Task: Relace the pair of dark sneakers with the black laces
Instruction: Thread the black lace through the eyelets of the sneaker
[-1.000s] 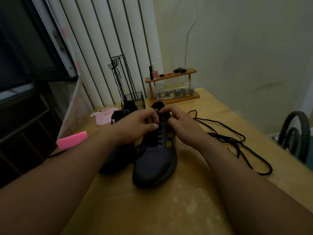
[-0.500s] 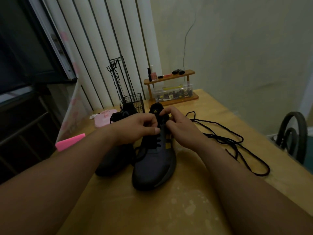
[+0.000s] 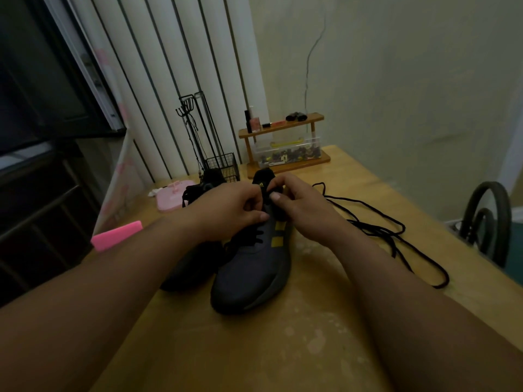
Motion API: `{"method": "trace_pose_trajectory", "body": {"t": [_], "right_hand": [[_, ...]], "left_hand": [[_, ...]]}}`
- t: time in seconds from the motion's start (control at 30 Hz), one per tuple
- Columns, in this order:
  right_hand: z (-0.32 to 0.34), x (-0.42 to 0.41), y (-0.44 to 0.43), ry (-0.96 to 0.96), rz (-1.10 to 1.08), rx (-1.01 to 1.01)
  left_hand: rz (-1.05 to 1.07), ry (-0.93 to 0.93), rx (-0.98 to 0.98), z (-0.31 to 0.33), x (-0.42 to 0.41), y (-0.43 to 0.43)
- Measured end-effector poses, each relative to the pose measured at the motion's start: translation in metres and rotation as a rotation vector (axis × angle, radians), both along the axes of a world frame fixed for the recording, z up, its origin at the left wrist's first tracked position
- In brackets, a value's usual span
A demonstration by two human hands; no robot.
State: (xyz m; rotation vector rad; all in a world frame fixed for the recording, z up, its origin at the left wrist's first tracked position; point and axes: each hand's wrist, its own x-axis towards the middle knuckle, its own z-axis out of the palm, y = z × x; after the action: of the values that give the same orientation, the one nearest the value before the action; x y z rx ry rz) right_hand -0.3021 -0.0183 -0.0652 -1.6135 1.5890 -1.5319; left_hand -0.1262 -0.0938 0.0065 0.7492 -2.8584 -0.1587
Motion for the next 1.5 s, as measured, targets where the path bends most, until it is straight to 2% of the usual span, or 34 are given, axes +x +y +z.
{"method": "trace_pose_trajectory", "body": {"t": [0.07, 0.27, 0.4, 0.57, 0.67, 0.8, 0.87, 0.93, 1.03, 1.13, 1.3, 1.4, 1.5], "right_hand": [[0.001, 0.0, 0.001, 0.0, -0.006, 0.0], [0.0, 0.002, 0.002, 0.098, -0.05, 0.034], [0.001, 0.004, 0.003, 0.041, -0.033, 0.003], [0.002, 0.007, 0.006, 0.098, -0.025, 0.005], [0.002, 0.009, 0.006, 0.123, -0.033, 0.014], [0.0, 0.014, 0.006, 0.162, -0.026, 0.027], [0.002, 0.017, 0.009, 0.186, -0.029, 0.008], [0.007, 0.021, 0.013, 0.172, -0.005, -0.026], [0.014, 0.025, 0.02, 0.194, 0.062, -0.02], [0.015, 0.028, 0.024, 0.259, 0.101, 0.03], [0.015, 0.034, 0.021, 0.487, 0.001, 0.032], [0.014, 0.037, 0.019, 0.432, -0.018, -0.002], [0.015, 0.035, 0.022, 0.289, 0.019, 0.033]], "left_hand": [[0.002, -0.018, 0.044, 0.004, 0.002, 0.0], [-0.033, 0.058, 0.458, 0.005, 0.009, 0.005], [-0.005, 0.12, 0.61, 0.004, 0.01, 0.006], [-0.082, -0.012, 0.268, 0.013, 0.013, 0.01], [-0.073, -0.022, 0.186, 0.019, 0.012, 0.013], [0.002, -0.183, 0.031, 0.029, 0.009, 0.018], [0.041, -0.191, 0.038, 0.032, 0.011, 0.017], [0.087, -0.11, 0.155, 0.029, 0.017, 0.015], [0.167, 0.187, 0.358, 0.012, 0.028, 0.01], [0.244, 0.392, 0.2, -0.013, 0.042, 0.007], [0.211, 0.402, 0.247, -0.033, 0.049, 0.004], [0.157, 0.418, 0.194, -0.034, 0.045, 0.001], [0.098, 0.36, 0.18, -0.036, 0.041, 0.0]]}}
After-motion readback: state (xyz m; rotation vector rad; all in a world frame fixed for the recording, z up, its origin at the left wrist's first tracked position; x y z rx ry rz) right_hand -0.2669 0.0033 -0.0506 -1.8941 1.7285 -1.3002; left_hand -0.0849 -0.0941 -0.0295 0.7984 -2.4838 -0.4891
